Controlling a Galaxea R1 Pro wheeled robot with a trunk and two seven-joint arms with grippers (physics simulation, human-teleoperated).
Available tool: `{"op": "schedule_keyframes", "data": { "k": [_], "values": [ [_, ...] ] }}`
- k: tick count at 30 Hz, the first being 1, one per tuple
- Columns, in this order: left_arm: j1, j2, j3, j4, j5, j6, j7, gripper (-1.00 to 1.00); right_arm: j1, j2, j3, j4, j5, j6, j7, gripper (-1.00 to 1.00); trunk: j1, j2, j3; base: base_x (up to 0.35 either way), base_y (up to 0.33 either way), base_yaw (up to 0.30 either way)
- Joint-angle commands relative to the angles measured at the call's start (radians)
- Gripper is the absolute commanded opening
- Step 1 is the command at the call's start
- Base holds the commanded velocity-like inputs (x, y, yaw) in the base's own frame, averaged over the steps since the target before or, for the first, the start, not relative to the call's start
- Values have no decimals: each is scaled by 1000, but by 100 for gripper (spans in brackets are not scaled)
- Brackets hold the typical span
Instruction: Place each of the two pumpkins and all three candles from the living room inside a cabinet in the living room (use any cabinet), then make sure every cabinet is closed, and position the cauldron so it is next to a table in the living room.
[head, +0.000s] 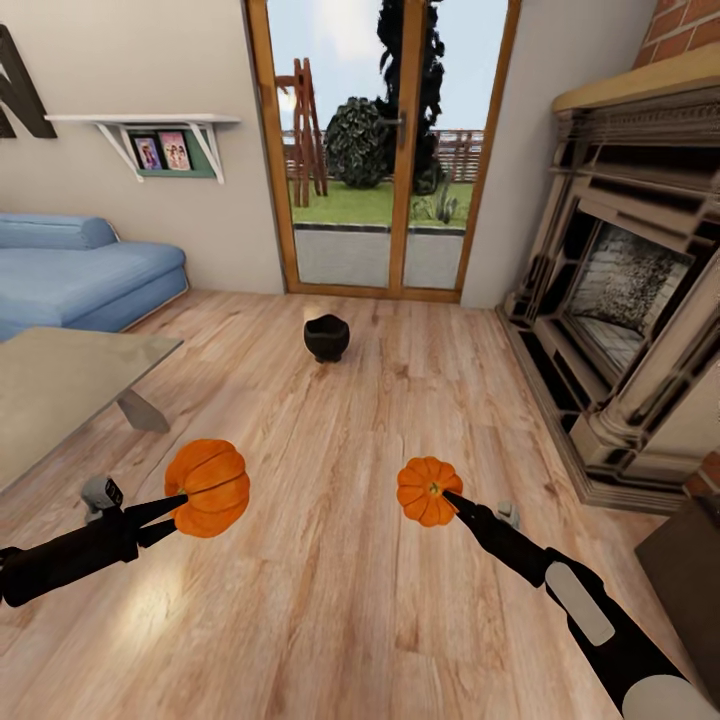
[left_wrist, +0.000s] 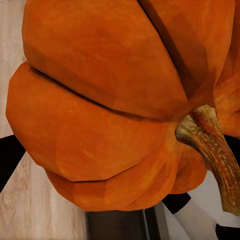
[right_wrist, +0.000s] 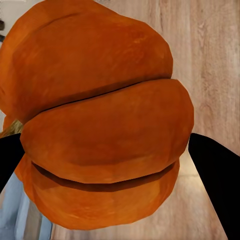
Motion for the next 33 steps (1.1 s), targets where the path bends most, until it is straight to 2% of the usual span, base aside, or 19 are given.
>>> {"op": "schedule_keyframes", "data": {
  "k": [1, 33],
  "values": [
    [0, 0, 1, 0, -3, 4, -2, -100, 0, -1, 3, 1, -8, 4, 0, -100, -4, 7, 4, 0, 0, 0],
    [0, 0, 0, 0, -5, 4, -2, -100, -1, 0, 4, 1, -7, -5, 6, -100, -127, 231, 156, 0, 0, 0]
  ]
}}
